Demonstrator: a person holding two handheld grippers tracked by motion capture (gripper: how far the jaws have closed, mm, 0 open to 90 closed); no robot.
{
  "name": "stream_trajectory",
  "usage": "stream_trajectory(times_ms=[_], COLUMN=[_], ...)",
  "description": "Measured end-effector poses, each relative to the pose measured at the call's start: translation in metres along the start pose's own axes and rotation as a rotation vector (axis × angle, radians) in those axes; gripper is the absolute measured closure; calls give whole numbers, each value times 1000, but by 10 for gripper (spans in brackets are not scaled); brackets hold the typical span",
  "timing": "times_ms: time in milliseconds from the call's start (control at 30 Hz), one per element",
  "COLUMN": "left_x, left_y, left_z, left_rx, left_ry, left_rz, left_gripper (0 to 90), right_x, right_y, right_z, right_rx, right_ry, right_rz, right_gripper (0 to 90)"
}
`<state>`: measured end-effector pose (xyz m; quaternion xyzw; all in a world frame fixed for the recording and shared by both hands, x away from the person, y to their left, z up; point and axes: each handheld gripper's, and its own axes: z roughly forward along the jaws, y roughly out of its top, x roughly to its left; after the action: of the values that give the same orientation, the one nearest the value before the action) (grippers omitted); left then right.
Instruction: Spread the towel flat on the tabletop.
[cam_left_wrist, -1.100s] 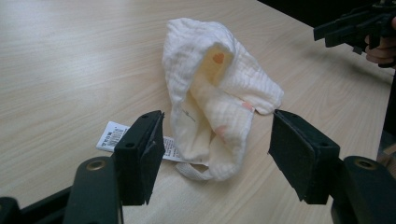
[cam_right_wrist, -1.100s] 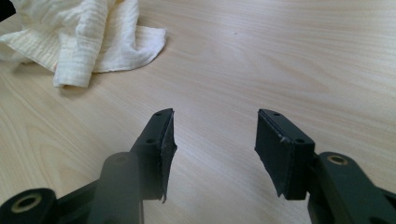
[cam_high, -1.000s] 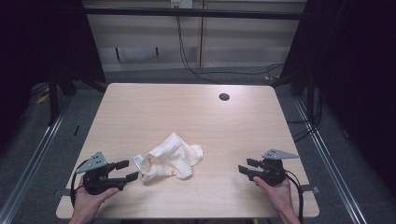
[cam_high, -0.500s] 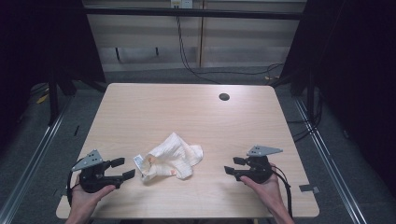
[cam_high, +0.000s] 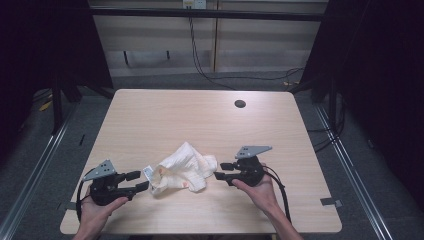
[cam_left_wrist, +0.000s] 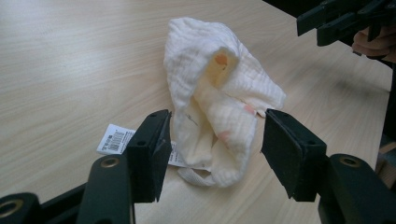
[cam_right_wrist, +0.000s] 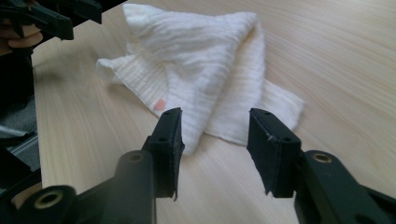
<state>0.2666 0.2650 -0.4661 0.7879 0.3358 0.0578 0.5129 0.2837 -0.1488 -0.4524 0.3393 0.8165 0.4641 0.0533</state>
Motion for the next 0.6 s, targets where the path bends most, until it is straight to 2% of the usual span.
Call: stream_trajectory(times_ms=[167,267,300,333,500,600], left_x=[0,1,1,1,2,4], left_y=[-1,-1,-1,-1,-2,-2], left_z=[-2,-3,-3,-4,-5,-4], left_rx=[7,1,1,-6,-7,-12], left_ry=[13,13,13,11,6,8], left_rz=[15,7,7,1,-10,-33], left_gripper=[497,519,519,519,510,507], right_x=[3,4,4,5,1,-2], right_y=[13,20,20,22,23,23], right_z=[23,36,36,44,63,72], right_rx=[23,38,38,42,68,87], right_ry=[40,42,42,46,50,48], right_rz=[-29,-40,-40,-43,-54,-49], right_gripper=[561,518,518,487,465,459])
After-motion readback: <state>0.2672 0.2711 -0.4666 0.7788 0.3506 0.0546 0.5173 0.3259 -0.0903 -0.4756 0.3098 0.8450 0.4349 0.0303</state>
